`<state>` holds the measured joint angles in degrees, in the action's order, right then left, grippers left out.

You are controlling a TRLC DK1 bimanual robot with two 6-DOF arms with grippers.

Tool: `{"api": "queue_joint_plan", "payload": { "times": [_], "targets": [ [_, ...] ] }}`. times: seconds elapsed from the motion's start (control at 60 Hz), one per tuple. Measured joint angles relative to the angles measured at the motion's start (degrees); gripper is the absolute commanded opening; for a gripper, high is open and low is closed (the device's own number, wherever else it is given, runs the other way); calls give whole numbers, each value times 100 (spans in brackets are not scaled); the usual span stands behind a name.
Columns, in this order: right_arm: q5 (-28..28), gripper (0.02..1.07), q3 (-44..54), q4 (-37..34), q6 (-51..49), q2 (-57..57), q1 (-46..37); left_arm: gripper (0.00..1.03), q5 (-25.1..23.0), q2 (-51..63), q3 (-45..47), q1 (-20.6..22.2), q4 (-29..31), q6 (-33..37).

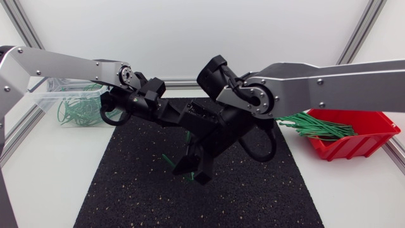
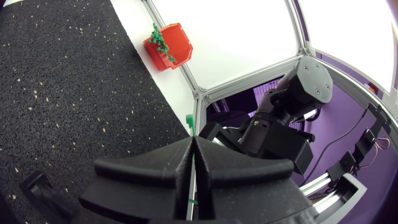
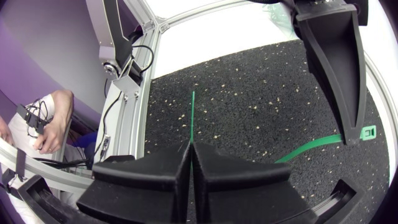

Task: Take a green cable tie from the red box, thread the tail through the head to close it, then place it in the transparent bin on the left.

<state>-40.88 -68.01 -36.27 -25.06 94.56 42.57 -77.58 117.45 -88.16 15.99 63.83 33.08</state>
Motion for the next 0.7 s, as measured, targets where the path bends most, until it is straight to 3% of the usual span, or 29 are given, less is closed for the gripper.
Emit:
{"api": "queue_joint_plan", "payload": {
  "times": [0.267,0.55,0.7],
  "targets": [
    [-238,7,-271,-839,-2,28,-28,4,4,-234,17,107,-404,0],
    [319,7,-271,-815,-223,35,-118,4,544,-313,334,105,-1705,-4],
    [704,7,-83,-380,-236,-98,-197,4,721,-415,721,46,-2435,-7]
  ]
}}
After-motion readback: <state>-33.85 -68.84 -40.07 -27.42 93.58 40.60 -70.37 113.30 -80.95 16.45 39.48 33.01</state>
